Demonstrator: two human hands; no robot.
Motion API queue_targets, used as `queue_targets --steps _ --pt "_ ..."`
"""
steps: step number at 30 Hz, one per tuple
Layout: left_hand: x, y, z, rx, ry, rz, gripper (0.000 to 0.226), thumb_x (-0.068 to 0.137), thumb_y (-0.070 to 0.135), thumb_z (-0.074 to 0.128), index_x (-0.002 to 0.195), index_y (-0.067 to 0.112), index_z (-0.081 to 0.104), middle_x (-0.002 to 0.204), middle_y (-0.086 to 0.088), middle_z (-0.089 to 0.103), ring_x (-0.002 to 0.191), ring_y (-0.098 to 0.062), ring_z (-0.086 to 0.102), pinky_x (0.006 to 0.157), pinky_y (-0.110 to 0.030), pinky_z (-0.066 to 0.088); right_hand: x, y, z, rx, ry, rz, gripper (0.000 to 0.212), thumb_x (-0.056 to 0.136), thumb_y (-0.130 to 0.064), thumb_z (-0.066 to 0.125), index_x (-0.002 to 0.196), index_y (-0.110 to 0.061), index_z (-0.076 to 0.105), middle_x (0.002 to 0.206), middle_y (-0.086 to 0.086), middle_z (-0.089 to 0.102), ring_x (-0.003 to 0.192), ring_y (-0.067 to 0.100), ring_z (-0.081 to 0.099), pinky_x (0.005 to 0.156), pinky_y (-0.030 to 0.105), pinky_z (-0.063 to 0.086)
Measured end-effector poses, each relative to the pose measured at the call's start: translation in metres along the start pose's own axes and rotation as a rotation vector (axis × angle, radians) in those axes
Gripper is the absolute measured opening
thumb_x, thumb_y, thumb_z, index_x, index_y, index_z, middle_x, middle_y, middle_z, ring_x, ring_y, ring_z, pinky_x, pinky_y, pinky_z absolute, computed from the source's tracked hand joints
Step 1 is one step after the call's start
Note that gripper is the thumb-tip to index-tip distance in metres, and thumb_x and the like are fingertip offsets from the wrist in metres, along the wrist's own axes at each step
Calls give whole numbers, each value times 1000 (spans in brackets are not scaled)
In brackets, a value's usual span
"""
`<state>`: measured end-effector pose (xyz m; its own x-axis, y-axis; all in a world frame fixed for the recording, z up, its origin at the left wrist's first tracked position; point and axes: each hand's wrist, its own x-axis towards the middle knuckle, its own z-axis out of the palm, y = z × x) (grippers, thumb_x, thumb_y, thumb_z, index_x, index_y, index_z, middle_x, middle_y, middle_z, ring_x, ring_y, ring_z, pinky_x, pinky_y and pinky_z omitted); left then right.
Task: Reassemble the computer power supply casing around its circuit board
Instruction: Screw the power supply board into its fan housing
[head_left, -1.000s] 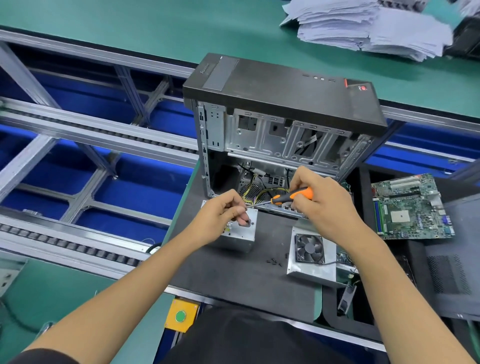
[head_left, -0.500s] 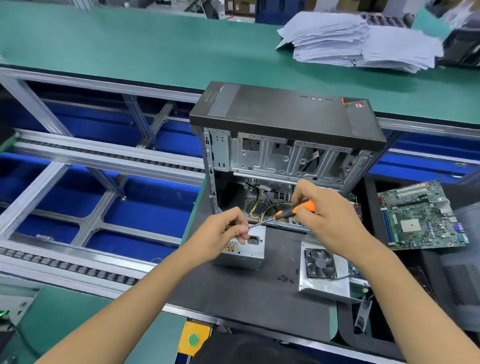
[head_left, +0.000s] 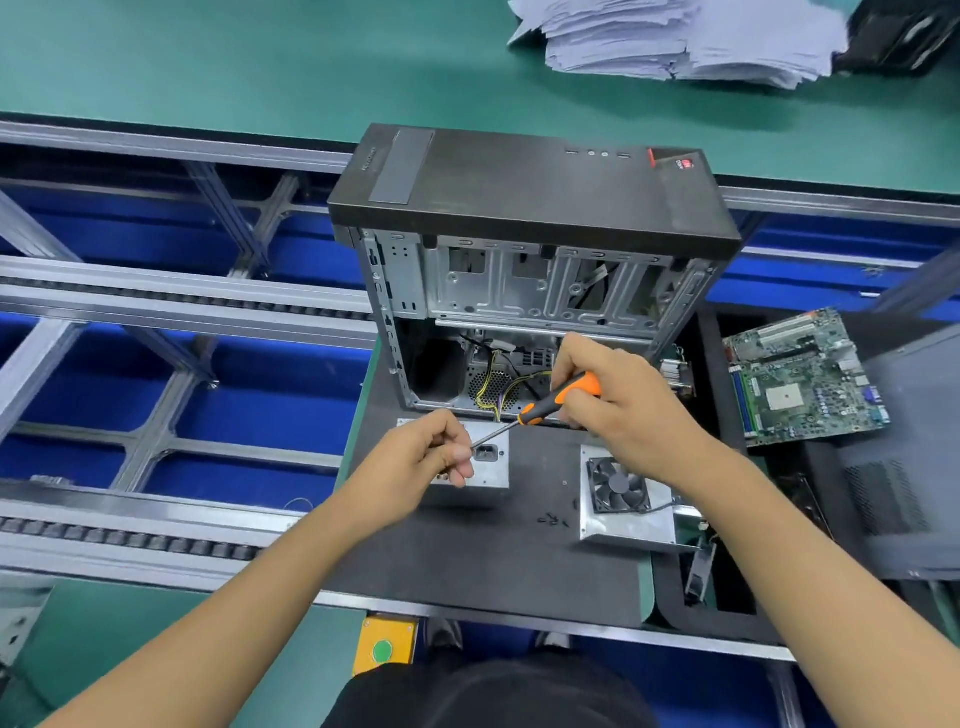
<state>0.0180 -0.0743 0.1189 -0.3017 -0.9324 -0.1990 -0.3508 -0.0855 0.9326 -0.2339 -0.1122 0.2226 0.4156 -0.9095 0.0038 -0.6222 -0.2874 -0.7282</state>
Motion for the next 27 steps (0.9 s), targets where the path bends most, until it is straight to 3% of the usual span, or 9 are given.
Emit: queue_targets --steps 4,7,10,13,15,18,20,23,27 --pt "20 3 -3 42 -24 62 18 101 7 56 88 18 59 80 -4 72 71 -17 68 74 -27 54 4 7 -3 -53 40 -5 13 73 -21 51 83 -29 50 62 -2 60 66 23 53 60 42 45" --pt "31 6 -7 96 -63 119 17 99 7 59 87 19 58 79 1 73 74 -12 69 75 -23 53 10 9 -7 -141 40 -53 16 71 -23 53 84 -32 48 63 -10 58 62 14 49 55 33 35" --pt "42 0 -5 149 -82 141 17 95 9 64 87 23 60 81 8 75 81 -5 72 77 -17 51 18 11 -3 -288 68 -128 16 71 -25 48 86 -31 47 56 -3 51 65 15 45 54 30 29" --pt "47 -16 -7 191 -21 146 18 93 15 71 86 31 63 86 9 74 92 -8 67 86 -34 52 24 10 9 -388 61 -204 16 74 -25 46 88 -31 46 54 -6 46 69 19 42 57 27 29" --pt "51 -28 -11 290 26 171 12 88 26 76 84 33 67 89 10 69 101 -6 53 98 -36 39 28 11 17 -446 24 -238 16 75 -30 42 90 -32 46 55 -11 44 72 20 42 58 26 26" --pt "55 -38 -14 387 36 198 11 85 37 77 80 38 68 89 12 63 99 -1 37 100 -28 21 32 11 26 -515 -26 -257 15 76 -33 38 88 -32 47 56 -15 40 73 18 40 58 23 24" --pt "57 -42 -17 361 -11 200 18 85 35 78 78 42 64 87 13 64 97 -2 43 100 -26 22 34 8 29 -571 -34 -264 11 76 -28 43 85 -31 48 54 -17 37 70 19 42 59 15 18" --pt "59 -47 -16 314 -41 194 14 87 31 78 82 33 64 88 17 66 97 -8 53 102 -28 22 36 6 31 -633 -40 -254 11 75 -22 49 83 -30 50 53 -14 39 67 22 46 61 11 14" --pt "60 -53 -16 329 -48 187 10 88 35 76 95 36 69 87 20 68 99 -3 47 102 -28 23 37 7 29 -650 -53 -219 10 75 -24 50 83 -30 50 52 -12 39 69 22 46 59 14 14"
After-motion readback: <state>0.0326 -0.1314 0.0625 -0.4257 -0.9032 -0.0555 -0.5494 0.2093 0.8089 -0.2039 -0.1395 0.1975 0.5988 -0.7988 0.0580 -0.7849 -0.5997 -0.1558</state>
